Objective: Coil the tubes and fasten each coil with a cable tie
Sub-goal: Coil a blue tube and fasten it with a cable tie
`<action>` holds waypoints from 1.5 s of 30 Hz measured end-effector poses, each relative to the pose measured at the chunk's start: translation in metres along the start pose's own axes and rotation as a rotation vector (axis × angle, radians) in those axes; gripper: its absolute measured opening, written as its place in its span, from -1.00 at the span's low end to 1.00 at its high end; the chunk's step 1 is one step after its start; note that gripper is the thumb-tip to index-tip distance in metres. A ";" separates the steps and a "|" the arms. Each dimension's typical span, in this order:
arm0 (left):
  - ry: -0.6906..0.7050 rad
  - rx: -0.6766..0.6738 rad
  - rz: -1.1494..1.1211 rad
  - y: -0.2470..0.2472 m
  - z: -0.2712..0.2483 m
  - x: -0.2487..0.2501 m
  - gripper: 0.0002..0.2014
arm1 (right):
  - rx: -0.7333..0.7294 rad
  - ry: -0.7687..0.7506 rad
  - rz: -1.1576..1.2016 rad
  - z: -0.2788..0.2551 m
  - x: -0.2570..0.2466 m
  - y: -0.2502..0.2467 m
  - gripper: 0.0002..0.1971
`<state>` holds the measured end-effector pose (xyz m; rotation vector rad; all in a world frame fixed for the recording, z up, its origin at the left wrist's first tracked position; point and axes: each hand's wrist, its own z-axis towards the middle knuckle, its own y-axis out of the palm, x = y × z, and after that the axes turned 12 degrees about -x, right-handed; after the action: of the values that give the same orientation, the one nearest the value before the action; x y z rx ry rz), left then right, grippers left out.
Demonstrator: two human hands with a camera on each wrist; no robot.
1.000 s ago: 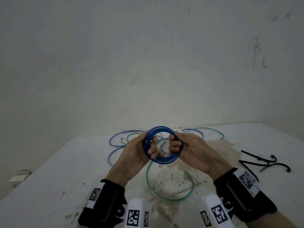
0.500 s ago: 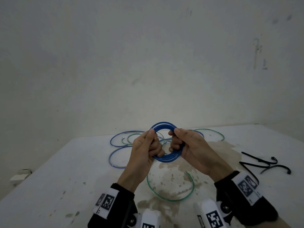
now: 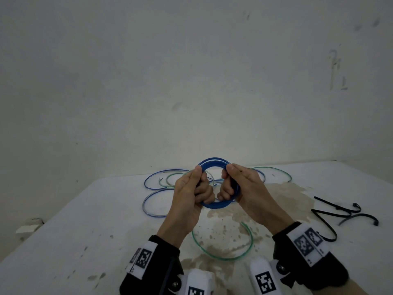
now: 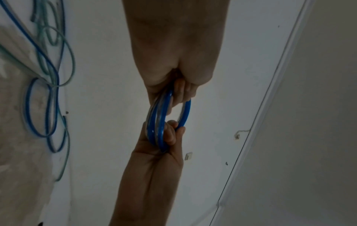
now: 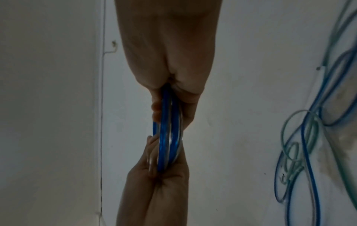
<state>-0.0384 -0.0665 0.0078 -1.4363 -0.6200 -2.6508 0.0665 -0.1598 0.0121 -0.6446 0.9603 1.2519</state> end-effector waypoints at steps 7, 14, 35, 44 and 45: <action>0.082 0.103 -0.081 0.004 0.002 -0.004 -0.67 | 0.009 -0.035 -0.509 -0.003 0.008 0.003 -0.69; 0.155 0.204 -0.180 0.013 0.004 -0.018 -0.64 | 0.100 -0.081 -0.327 -0.010 0.018 0.005 -0.65; 0.206 0.288 -0.123 0.014 0.006 -0.018 -0.66 | 0.254 -0.071 0.003 -0.019 0.033 0.003 -0.92; 0.172 0.256 -0.296 0.010 0.004 -0.019 -0.64 | 0.139 -0.067 0.191 -0.022 0.034 0.001 -0.86; 0.162 0.248 -0.299 0.009 0.004 -0.020 -0.64 | 0.116 -0.045 0.222 -0.022 0.034 0.000 -0.85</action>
<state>-0.0223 -0.0757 -0.0038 -1.1254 -1.1776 -2.7397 0.0623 -0.1614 -0.0279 -0.4260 1.0805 1.3882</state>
